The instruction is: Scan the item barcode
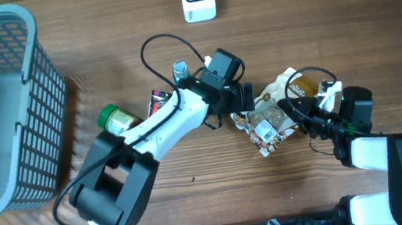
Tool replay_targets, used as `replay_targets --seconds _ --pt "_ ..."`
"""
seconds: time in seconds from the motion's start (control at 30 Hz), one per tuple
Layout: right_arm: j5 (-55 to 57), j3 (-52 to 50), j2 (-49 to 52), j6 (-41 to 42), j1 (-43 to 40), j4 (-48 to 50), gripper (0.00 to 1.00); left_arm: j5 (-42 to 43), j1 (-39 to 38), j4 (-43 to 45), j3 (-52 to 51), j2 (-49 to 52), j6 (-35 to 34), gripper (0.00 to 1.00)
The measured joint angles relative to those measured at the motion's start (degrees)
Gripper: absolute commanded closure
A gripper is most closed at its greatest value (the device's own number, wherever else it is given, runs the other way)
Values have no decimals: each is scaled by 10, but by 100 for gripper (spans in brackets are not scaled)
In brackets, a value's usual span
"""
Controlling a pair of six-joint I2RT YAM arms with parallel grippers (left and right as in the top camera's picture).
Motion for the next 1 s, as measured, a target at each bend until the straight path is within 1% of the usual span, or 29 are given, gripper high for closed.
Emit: replay_targets --seconds 0.13,0.23,0.3,0.4,0.57,0.6,0.67,0.77,0.83,0.9,1.0 --pt "-6 0 0 -1 0 15 78 -9 0 -2 68 -41 17 0" --pt "-29 9 0 13 0 42 79 -13 0 -6 118 -72 24 0" --pt "-48 20 0 36 -6 58 80 -19 0 -10 146 -81 37 0" --pt "-82 26 -8 77 -20 109 80 -59 5 -32 189 -105 56 0" --pt "-120 27 -64 167 -29 164 84 -90 86 -72 206 -162 78 0" --pt "-126 27 -79 184 -29 172 85 -93 127 -85 208 -180 78 0" --pt "-134 27 -107 219 -29 192 85 -99 172 -125 211 -196 80 0" --pt "-132 28 -177 294 -28 223 85 -103 197 -154 211 -199 80 0" --pt "-108 32 -210 322 -14 194 87 -102 197 -155 211 -199 80 0" --pt "-72 40 -235 342 17 135 87 -103 197 -156 211 -199 80 0" --pt "7 68 -238 356 102 32 87 -103 197 -162 211 -199 80 0"
